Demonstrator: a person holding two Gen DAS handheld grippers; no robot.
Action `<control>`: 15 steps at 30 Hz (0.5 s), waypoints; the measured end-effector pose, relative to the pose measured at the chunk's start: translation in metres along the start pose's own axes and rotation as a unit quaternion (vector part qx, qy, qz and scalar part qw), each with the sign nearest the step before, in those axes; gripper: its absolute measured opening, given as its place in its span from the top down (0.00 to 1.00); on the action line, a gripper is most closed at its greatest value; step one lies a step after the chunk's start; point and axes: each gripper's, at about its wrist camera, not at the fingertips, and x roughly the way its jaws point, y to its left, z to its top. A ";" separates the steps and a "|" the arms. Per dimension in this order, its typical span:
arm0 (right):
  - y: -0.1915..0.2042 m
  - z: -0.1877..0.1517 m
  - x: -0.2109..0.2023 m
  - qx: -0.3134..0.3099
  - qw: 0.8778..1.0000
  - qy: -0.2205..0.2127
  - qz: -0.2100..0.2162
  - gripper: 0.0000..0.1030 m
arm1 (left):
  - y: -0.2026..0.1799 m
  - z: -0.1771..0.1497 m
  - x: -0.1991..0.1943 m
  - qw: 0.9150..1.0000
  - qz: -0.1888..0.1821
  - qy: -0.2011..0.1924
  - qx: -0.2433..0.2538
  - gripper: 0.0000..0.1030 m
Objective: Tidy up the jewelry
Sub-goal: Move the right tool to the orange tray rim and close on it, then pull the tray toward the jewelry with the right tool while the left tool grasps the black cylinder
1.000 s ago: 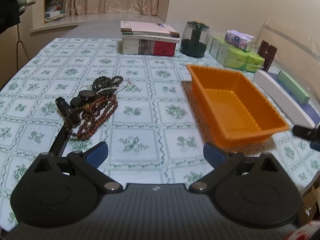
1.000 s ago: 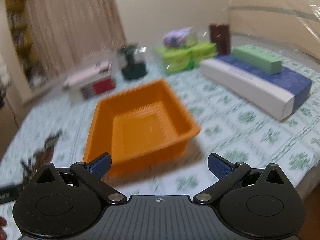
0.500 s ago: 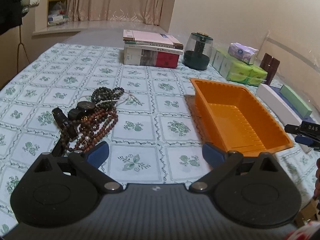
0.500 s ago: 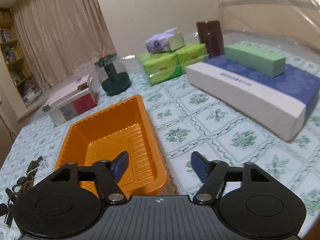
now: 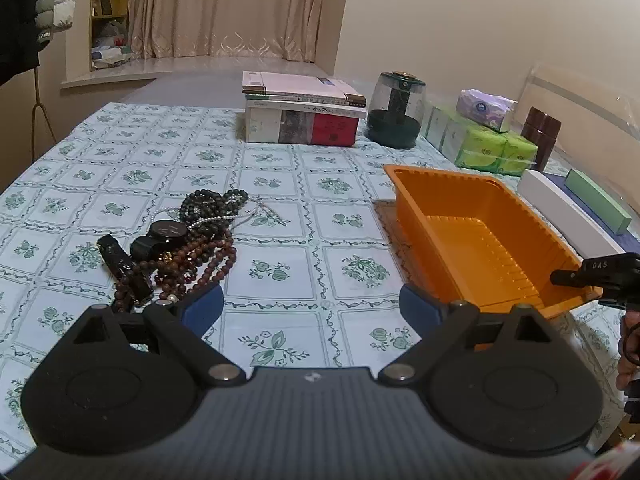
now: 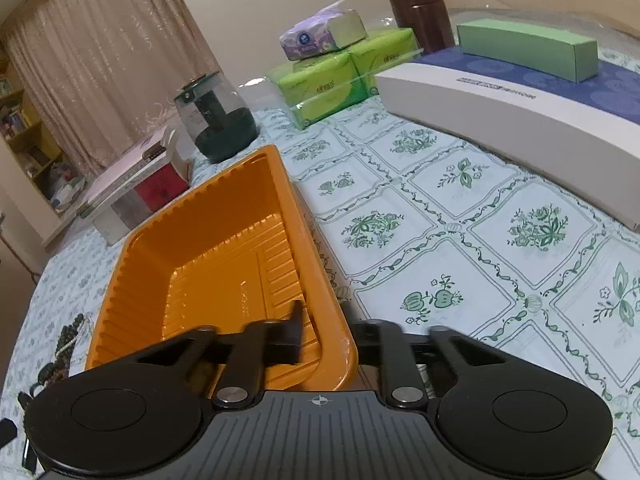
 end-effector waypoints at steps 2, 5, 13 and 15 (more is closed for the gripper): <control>0.000 0.001 0.000 0.002 1.000 0.002 0.000 0.89 | 0.001 -0.001 0.003 1.000 -0.002 0.007 -0.002 0.09; 0.001 0.003 -0.002 0.008 1.000 0.007 -0.001 0.90 | 0.003 -0.003 0.005 1.000 -0.004 0.014 -0.007 0.09; 0.024 0.007 -0.021 -0.035 0.999 0.007 -0.021 0.95 | 0.014 -0.006 -0.007 1.000 0.001 0.015 -0.006 0.10; 0.038 0.006 -0.030 -0.071 0.997 -0.006 -0.031 0.96 | 0.019 -0.006 -0.011 1.000 0.005 0.017 -0.003 0.11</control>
